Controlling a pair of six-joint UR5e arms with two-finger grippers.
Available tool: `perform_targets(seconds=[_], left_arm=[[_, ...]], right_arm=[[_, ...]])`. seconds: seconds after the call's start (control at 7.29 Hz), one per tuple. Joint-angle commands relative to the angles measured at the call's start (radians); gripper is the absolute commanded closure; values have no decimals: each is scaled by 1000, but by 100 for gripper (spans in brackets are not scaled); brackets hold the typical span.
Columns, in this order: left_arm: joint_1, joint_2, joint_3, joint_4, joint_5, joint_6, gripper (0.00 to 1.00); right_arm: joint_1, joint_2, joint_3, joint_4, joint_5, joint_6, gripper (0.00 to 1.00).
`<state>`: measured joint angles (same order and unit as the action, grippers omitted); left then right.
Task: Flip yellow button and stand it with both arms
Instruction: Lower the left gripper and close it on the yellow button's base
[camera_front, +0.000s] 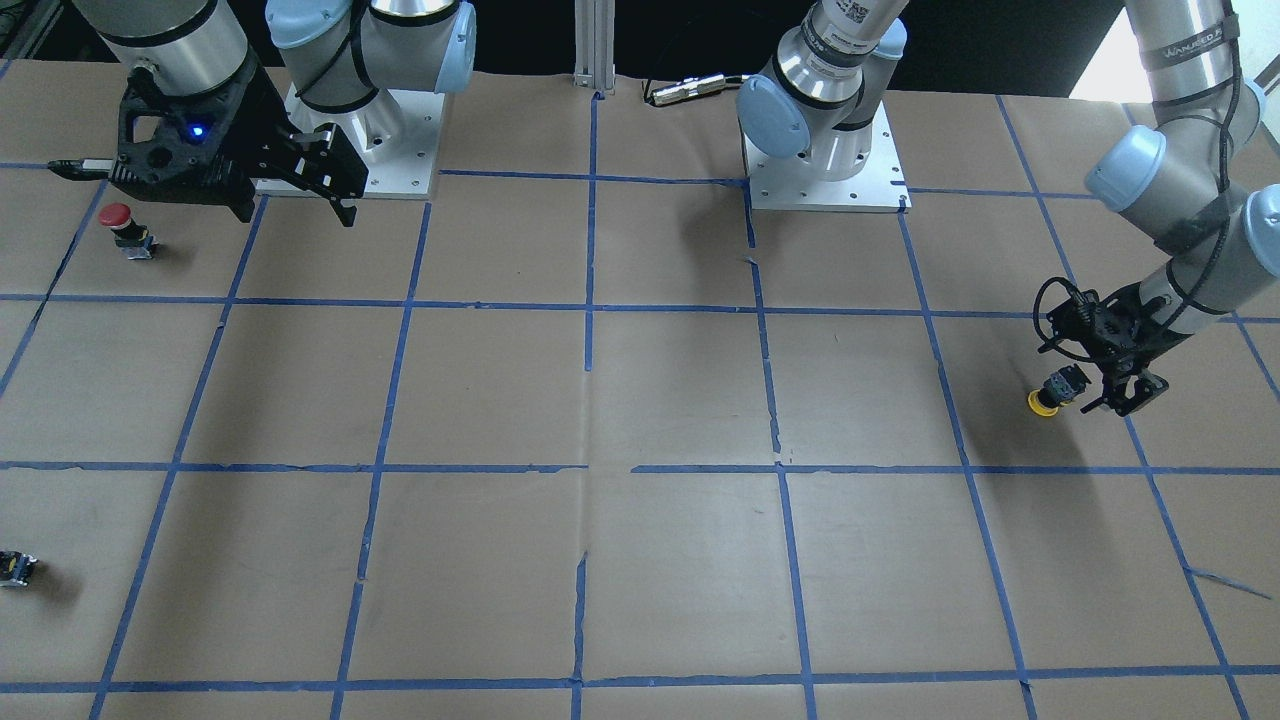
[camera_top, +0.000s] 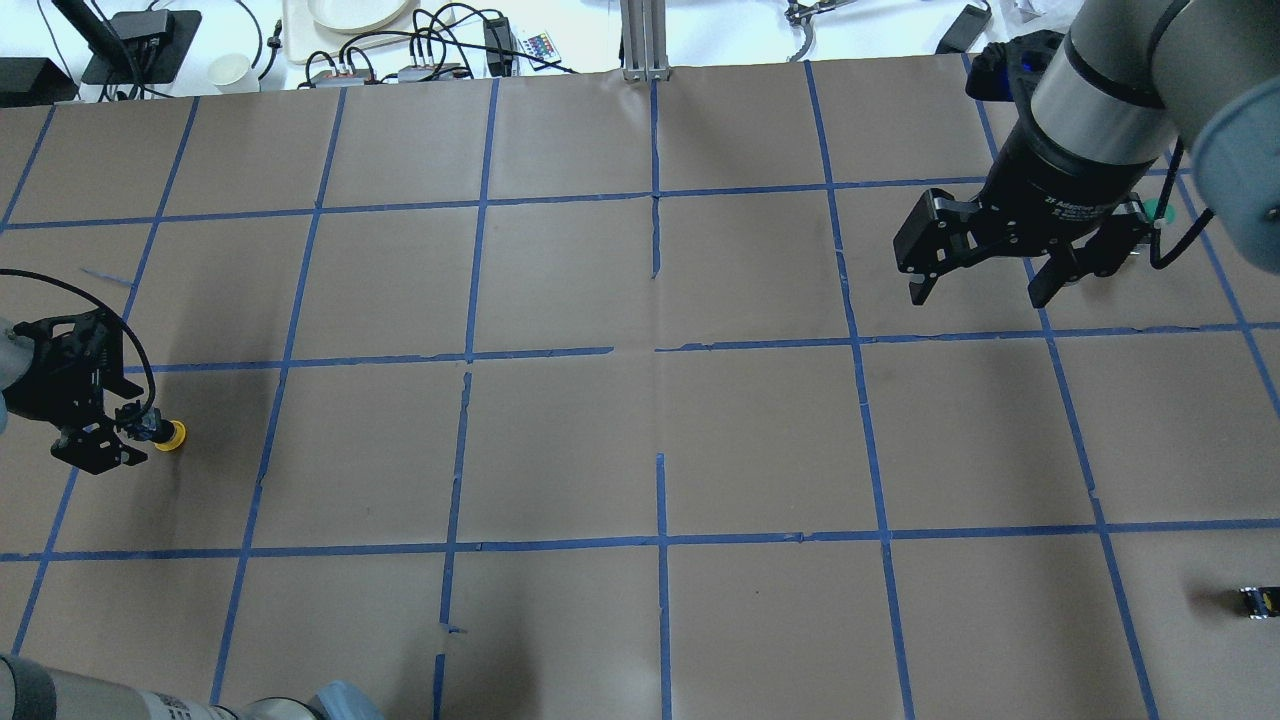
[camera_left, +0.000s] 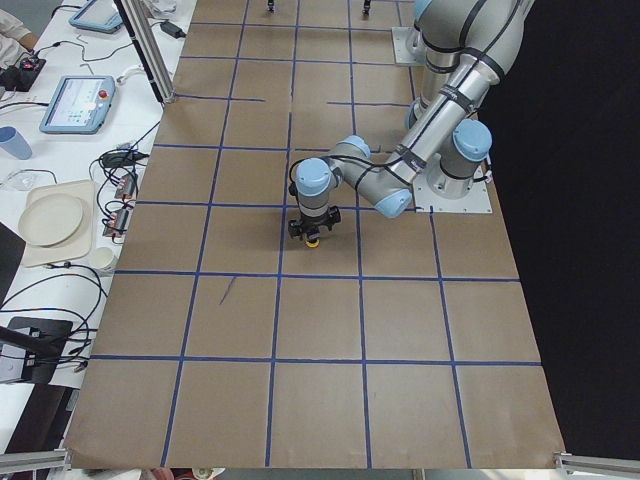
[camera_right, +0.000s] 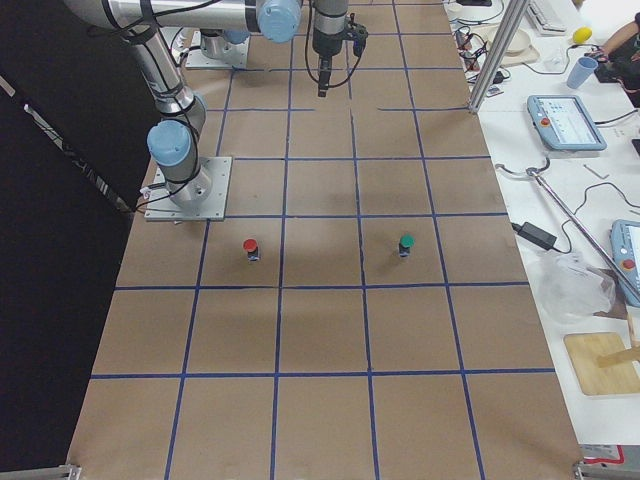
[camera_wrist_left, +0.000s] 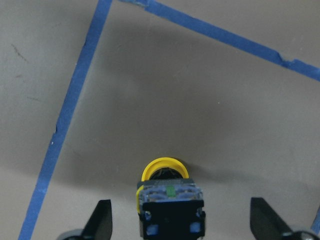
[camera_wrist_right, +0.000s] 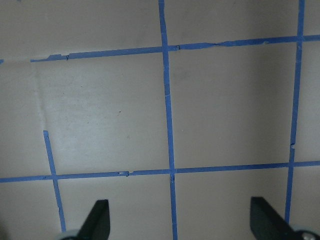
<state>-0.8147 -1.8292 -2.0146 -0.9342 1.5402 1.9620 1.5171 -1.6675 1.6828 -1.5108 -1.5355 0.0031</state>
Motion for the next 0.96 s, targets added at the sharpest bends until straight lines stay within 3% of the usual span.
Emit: perform_targets(seconds=[0.0,0.14,0.41,0.82], left_arm=[[-1,11,1,-2,1,0,10],[-1,11,1,-2,1,0,15],[-3,11,2,0,3,0,64],[-6,21,4,0,-2,0,89]], right_arm=[[0,0,0,-3,0,0,0],[0,0,0,-3,0,0,0],[0,0,0,-3,0,-2,0],[-2,0,0,-3,-2,-1,0]])
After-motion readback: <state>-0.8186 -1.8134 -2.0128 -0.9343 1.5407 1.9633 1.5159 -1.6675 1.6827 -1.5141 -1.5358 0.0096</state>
